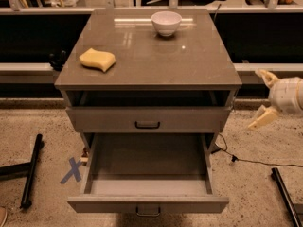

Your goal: Open middle drawer

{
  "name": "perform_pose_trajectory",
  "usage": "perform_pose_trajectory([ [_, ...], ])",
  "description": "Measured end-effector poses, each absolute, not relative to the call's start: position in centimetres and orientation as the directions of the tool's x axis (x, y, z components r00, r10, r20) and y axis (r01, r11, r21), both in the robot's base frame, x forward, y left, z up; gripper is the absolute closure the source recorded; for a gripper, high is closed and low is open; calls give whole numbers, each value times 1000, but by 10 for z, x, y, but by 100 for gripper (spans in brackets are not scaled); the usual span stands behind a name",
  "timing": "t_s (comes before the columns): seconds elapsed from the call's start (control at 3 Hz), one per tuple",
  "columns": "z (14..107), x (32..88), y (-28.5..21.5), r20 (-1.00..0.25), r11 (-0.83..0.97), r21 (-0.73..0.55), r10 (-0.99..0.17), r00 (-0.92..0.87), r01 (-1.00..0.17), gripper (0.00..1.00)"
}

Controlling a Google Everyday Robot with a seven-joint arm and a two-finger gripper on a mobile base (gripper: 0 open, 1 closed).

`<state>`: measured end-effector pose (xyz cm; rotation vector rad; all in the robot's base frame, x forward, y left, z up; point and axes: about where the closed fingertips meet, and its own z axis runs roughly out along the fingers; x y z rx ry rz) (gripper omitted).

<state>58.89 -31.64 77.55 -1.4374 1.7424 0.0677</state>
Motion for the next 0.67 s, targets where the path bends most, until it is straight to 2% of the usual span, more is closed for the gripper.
perform_pose_trajectory([
  [0.67, 891, 618, -261, -528, 203, -619, -823, 210, -759, 0],
])
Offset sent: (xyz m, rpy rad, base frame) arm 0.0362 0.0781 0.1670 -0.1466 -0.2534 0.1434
